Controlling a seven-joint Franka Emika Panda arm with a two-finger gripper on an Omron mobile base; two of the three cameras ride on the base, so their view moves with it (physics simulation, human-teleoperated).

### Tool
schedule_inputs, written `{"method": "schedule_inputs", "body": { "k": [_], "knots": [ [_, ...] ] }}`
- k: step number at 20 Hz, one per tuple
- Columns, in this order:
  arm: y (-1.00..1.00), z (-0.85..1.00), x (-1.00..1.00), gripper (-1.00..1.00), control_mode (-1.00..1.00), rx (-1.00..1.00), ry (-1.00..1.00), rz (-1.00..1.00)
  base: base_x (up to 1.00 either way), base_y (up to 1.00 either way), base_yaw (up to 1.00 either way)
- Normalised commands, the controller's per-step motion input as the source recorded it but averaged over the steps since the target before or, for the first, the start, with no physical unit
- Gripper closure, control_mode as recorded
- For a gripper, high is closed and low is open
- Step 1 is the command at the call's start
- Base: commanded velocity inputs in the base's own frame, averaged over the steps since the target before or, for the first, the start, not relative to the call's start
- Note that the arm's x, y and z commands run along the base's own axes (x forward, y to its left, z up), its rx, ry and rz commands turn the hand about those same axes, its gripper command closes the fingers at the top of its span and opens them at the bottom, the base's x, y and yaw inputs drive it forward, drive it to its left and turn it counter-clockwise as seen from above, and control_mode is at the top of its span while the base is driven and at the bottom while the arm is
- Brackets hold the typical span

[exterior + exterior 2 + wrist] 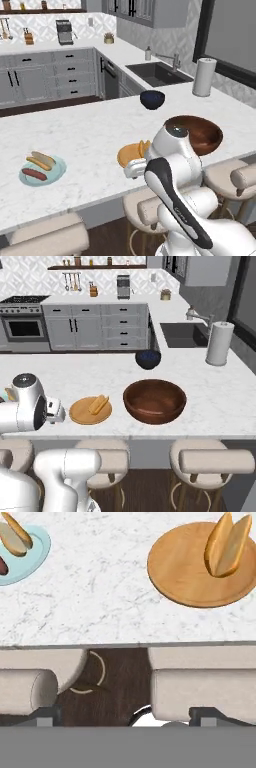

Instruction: Place one bun and one sausage from the bowl on each plate.

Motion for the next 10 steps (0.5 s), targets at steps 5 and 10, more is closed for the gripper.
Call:
{"method": "schedule_inputs", "body": {
  "k": [5, 10],
  "knots": [
    [0.0, 0.0, 0.0, -1.0, 1.0, 0.0, 0.0, 0.0, 0.05, -1.0, -0.37],
    [0.0, 0.0, 0.0, -1.0, 1.0, 0.0, 0.0, 0.0, 0.54, -1.0, -0.07]
  ]
}}
